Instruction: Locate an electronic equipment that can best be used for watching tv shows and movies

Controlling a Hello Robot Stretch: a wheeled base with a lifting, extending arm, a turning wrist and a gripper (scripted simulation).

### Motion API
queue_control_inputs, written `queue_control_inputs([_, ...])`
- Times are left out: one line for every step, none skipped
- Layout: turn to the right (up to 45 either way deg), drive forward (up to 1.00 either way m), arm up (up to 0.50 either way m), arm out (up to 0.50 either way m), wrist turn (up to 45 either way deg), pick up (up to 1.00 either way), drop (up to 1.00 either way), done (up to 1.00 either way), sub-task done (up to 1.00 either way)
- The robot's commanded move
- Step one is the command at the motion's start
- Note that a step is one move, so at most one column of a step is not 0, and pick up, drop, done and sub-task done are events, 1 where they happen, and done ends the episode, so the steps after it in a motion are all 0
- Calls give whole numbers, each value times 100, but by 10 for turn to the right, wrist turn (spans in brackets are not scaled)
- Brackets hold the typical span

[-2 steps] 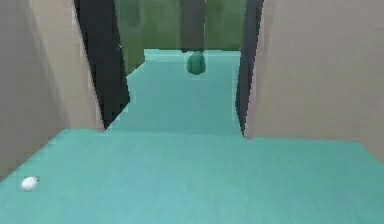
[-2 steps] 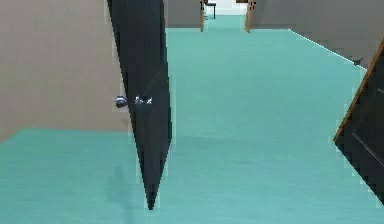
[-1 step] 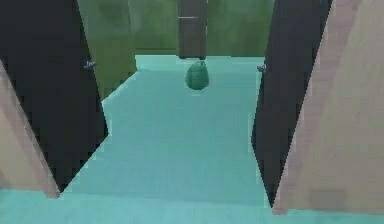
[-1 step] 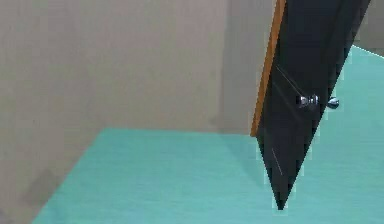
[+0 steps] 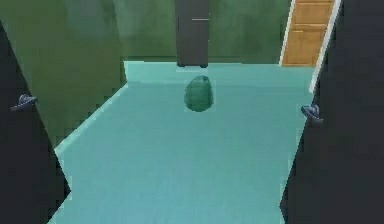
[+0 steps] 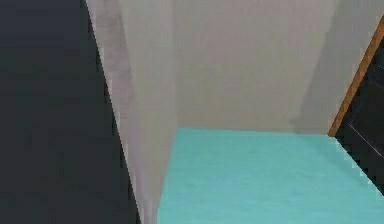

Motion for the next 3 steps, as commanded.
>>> queue_control_inputs([60, 0, 0, 0, 0, 0, 0, 0, 0])
queue_control_inputs([0, 100, 0, 0, 0, 0, 0, 0, 0])
queue_control_inputs([0, 50, 0, 0, 0, 0, 0, 0, 0])
